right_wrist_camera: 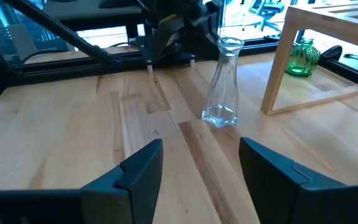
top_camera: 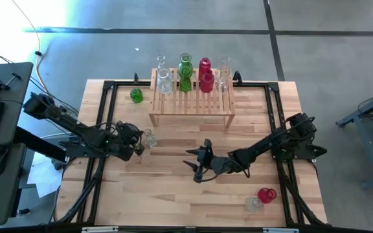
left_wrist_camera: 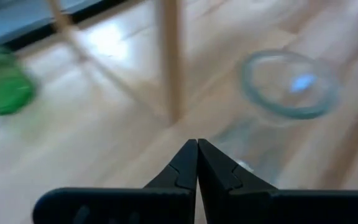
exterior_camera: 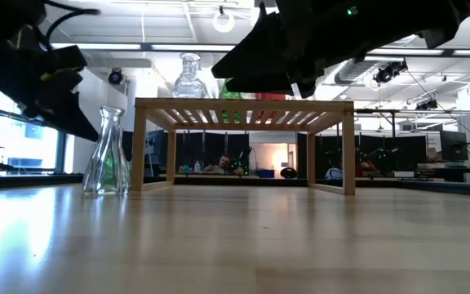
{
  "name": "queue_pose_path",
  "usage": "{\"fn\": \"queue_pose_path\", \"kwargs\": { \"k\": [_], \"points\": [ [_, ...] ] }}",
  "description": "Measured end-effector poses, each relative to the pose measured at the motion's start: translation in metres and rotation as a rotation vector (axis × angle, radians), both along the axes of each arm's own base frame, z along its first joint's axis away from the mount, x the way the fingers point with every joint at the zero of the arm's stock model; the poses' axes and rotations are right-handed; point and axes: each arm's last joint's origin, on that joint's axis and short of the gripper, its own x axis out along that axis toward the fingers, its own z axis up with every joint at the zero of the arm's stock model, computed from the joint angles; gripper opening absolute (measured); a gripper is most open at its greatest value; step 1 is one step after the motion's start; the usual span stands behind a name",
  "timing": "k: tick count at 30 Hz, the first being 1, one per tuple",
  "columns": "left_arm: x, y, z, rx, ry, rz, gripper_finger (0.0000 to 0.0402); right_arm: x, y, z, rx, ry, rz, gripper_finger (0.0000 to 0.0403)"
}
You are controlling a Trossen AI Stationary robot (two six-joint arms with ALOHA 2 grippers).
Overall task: Sort vases onto shelf
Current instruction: Put the transparent vase on the shelf aligned with the other transparent vases
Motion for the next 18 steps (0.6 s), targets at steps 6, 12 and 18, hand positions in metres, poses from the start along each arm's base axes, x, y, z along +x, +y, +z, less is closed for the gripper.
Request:
{"fn": "queue_pose_path", "kwargs": {
  "k": [6, 12, 18],
  "points": [
    [0.013, 0.004, -0.009, -0.035, -0.11, -0.09, 0.0, -0.001, 0.004, 0.0, -0.017, 0.009, 0.029, 0.0162],
    [0.026, 0.007, -0.006, -0.032, -0.173, -0.161, 0.0, -0.006, 0.014, -0.003, -0.031, 0.04, 0.068, 0.0096],
    [0.034, 0.007, -0.011, -0.007, -0.146, -0.203, 0.0, -0.009, 0.017, -0.007, -0.046, 0.081, 0.078, 0.0042]
  ]
}}
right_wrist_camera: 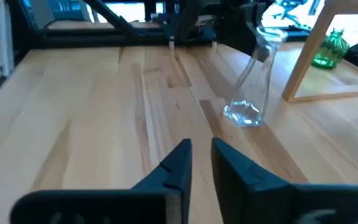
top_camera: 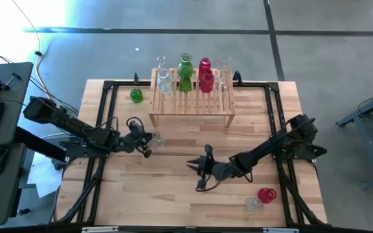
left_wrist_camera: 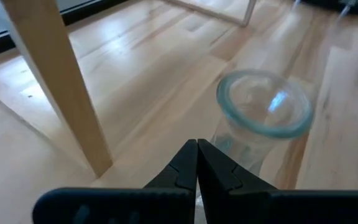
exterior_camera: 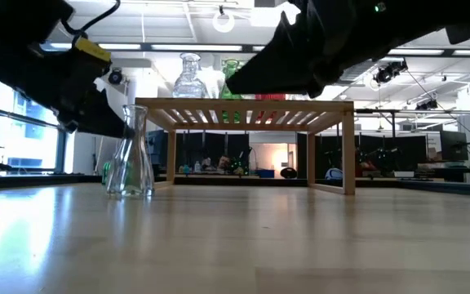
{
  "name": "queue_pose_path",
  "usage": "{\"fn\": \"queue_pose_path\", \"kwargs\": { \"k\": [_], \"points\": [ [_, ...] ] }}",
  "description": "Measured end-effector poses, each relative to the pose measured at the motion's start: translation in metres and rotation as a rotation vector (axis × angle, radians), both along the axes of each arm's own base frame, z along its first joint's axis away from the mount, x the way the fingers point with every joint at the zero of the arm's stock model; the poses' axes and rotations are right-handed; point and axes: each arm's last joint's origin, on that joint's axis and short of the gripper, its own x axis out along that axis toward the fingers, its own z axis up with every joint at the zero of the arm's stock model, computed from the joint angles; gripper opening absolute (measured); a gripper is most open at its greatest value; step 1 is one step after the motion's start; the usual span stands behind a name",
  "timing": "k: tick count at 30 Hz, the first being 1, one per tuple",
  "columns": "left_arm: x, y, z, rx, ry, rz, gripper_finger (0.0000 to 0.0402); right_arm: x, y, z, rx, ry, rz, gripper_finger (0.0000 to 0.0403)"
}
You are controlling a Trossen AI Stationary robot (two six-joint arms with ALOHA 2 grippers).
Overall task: Sort vases onto shelf
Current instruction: Put the transparent vase on the shelf aligned with the other transparent vases
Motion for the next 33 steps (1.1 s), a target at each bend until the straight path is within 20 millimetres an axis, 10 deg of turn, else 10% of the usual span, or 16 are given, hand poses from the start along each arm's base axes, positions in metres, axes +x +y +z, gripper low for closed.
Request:
{"fn": "queue_pose_path", "kwargs": {
  "k": [33],
  "points": [
    [0.032, -0.02, -0.028, 0.021, -0.065, -0.063, 0.0, 0.006, -0.019, -0.003, 0.039, 0.02, -0.059, 0.0163]
  ]
}}
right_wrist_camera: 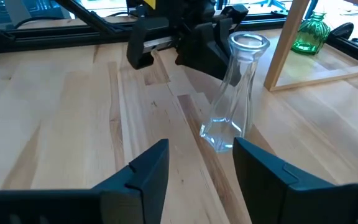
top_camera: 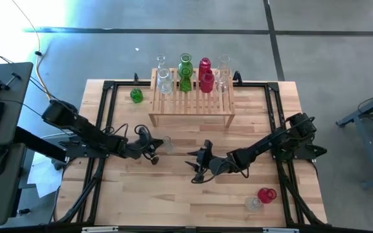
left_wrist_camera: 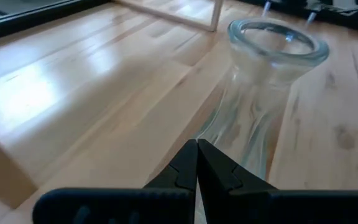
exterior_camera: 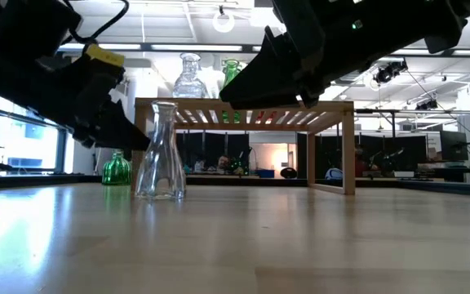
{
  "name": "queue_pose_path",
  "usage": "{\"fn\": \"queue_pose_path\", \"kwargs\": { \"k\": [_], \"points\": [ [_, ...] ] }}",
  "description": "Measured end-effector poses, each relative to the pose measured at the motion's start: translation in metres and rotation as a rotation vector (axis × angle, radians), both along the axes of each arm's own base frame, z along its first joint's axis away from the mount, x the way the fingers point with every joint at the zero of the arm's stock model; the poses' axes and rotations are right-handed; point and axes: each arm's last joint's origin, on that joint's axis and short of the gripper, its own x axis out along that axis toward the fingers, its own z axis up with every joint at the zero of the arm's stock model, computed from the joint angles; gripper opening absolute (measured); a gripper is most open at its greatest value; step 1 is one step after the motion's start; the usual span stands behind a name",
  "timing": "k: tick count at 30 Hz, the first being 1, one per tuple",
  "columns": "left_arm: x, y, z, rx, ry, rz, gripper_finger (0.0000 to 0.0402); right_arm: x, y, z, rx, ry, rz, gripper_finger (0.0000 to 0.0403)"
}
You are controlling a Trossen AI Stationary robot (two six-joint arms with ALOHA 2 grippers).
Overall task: Sort vases onto shelf
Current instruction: Put the transparent vase on the shelf aligned with the other transparent vases
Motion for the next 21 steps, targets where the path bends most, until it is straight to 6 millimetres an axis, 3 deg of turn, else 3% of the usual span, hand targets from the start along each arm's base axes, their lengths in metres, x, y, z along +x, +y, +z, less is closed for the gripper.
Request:
{"fn": "queue_pose_path", "kwargs": {
  "k": [7, 21],
  "points": [
    [0.011, -0.005, 0.004, 0.014, -0.051, -0.041, 0.0, 0.002, -0.004, 0.0, 0.001, 0.0, -0.01, 0.0163],
    [0.014, -0.007, 0.023, 0.088, -0.144, -0.148, 0.0, 0.004, -0.01, -0.001, -0.005, 0.016, 0.022, 0.0163]
  ]
}}
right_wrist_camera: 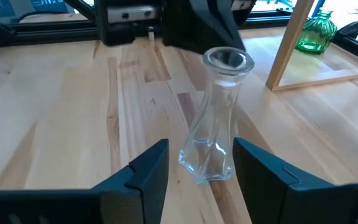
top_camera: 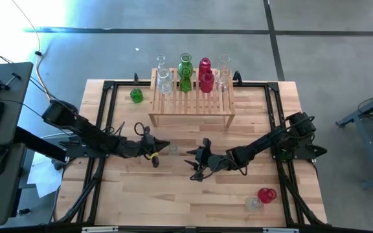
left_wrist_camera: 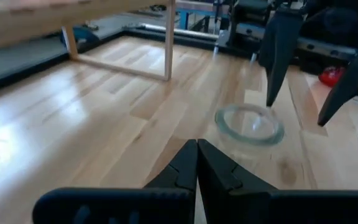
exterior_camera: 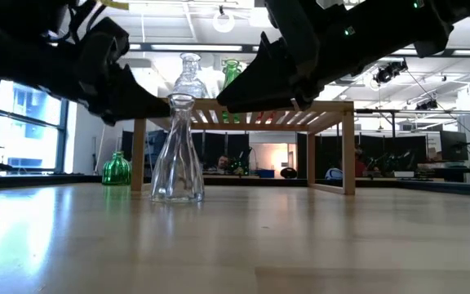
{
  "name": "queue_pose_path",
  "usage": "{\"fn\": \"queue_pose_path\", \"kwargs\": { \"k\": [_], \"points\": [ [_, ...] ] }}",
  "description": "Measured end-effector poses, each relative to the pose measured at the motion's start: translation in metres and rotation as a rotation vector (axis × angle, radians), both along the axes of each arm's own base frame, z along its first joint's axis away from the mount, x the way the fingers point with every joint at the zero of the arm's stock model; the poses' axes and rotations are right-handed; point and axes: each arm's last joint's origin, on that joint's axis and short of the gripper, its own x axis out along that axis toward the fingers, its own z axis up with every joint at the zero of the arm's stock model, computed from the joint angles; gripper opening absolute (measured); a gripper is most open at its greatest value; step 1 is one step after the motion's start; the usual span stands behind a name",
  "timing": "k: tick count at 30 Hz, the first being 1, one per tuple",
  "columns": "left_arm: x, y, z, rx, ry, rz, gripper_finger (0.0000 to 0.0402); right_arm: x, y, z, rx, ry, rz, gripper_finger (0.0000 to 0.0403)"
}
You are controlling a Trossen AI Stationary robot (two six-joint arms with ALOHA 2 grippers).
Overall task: Sort vases onto shelf
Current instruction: Put the transparent vase on the shelf aligned with the other transparent vases
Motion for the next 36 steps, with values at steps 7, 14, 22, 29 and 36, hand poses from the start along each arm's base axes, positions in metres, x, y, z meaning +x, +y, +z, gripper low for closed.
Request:
{"fn": "queue_pose_path", "kwargs": {
  "k": [7, 14, 22, 29, 36],
  "points": [
    [-0.008, 0.001, 0.013, 0.043, -0.02, -0.054, 0.0, 0.0, 0.0, 0.0, -0.012, 0.008, 0.004, 0.0127],
    [-0.021, 0.006, 0.017, 0.036, -0.051, -0.061, 0.0, -0.003, 0.001, -0.005, -0.045, 0.063, 0.015, 0.0046],
    [-0.027, 0.008, 0.028, 0.135, -0.079, -0.081, 0.0, -0.007, 0.004, -0.01, -0.059, 0.116, 0.024, 0.0003],
    [-0.03, 0.009, 0.04, 0.166, -0.127, -0.148, 0.0, -0.008, 0.006, -0.009, -0.039, 0.102, 0.01, 0.002],
    [-0.033, 0.017, 0.051, 0.197, -0.182, -0.186, 0.0, -0.005, 0.002, -0.006, -0.026, 0.059, -0.029, 0.0086]
  ]
}}
